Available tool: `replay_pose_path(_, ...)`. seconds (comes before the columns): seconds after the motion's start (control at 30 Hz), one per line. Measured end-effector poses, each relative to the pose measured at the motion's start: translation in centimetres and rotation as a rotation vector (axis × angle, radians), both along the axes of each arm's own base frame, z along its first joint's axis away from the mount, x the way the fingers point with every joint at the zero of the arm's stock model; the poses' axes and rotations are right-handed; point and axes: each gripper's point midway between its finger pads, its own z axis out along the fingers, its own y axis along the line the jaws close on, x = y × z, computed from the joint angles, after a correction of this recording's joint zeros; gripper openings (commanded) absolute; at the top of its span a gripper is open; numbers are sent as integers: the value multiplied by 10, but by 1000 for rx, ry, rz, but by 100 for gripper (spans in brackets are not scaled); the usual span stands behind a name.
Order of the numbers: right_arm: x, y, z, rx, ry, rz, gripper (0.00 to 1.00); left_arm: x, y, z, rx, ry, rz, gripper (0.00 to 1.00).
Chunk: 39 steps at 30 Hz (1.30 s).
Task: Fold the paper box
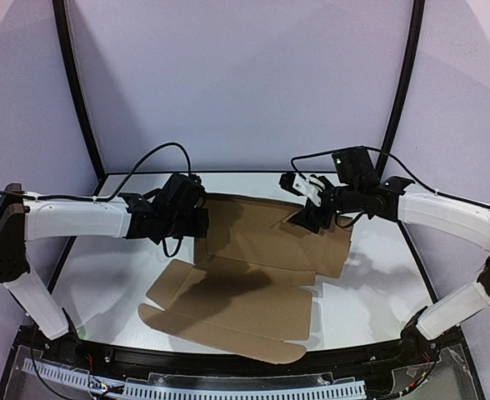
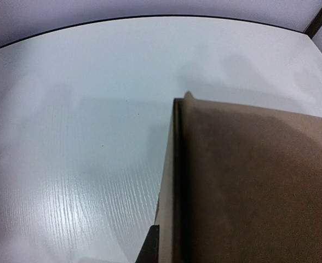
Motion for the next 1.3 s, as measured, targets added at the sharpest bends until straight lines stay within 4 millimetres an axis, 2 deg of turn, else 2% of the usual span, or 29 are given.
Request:
replay_pose_path(0.1, 3, -5, 10, 20, -31, -45, 97, 2, 3, 3, -19, -3, 47, 1)
replay_pose_path(0.23, 4, -24, 44, 89, -106, -161, 98, 7, 7, 10, -56, -14, 116, 1)
replay_pose_path(0.4, -5, -71, 112, 295, -202, -364, 98, 15, 20, 11, -94, -13, 208, 1)
replay_pose_path(0.47, -8, -91, 132, 389, -205, -453, 98, 19, 28, 12, -116, -12, 244, 1)
replay_pose_path(0.53, -8, -114, 141, 476, -170, -565, 98, 21, 37, 13, -139, -14, 277, 1)
replay_pose_path(0.63, -6, -140, 128, 552, -47, -732, 98, 22, 53, 17, -184, -29, 328, 1)
replay_pose_path(0.8, -6, -160, 72, 635, 254, -937, 98, 18, 65, 33, -286, -90, 365, 1)
replay_pose_path(0.9, -7, -157, 32, 719, 470, -970, 98, 15, 69, 48, -368, -142, 367, 1)
replay_pose_path(0.97, -11, -147, 6, 756, 612, -947, 98, 15, 69, 59, -419, -179, 360, 1)
replay_pose_path(1.03, -18, -130, -8, 778, 724, -884, 98, 15, 68, 70, -460, -209, 353, 1)
replay_pose_path(1.1, -22, -117, -7, 805, 784, -810, 98, 16, 67, 80, -495, -235, 346, 1)
replay_pose_path(1.3, -26, -91, 32, 921, 779, -574, 98, 18, 59, 97, -561, -266, 314, 1)
